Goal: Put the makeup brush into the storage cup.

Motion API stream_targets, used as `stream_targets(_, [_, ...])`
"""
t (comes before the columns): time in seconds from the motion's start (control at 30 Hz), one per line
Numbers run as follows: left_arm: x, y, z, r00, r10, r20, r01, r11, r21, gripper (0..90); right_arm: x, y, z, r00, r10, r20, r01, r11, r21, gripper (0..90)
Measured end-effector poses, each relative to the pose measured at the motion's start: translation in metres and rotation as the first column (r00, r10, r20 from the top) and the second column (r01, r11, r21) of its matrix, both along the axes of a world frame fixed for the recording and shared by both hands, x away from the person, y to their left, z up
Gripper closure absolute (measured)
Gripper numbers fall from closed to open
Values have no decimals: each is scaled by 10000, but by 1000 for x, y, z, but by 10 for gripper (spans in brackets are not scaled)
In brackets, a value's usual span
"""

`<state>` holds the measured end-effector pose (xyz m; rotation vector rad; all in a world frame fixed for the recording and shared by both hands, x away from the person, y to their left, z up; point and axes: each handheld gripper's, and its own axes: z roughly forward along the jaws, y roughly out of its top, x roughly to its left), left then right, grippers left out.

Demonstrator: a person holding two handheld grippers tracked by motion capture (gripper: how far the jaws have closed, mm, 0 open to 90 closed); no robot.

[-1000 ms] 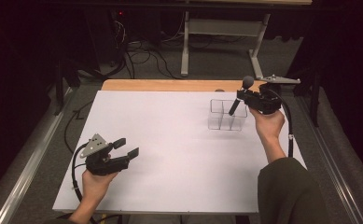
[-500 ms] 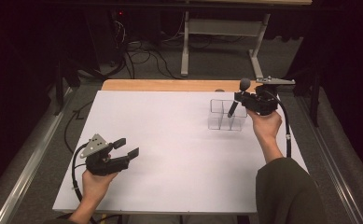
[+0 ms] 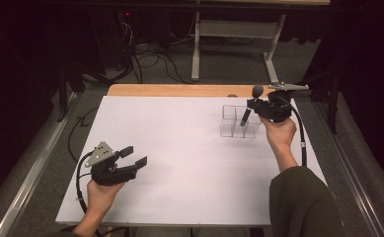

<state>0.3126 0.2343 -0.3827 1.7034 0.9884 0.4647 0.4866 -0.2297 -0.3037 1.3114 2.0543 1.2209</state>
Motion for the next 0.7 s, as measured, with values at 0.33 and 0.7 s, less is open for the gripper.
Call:
stream_targets(0.33, [0,0,0,10000,6,-8,-6,10000,4,328,3,-1,-7,9997,-105,-236,102,9999,-138,727])
stream_targets(0.7, [0,0,0,10000,3,-10,-3,10000,-3,329,5,1,-10,9992,-83,-381,72,9996,-280,726])
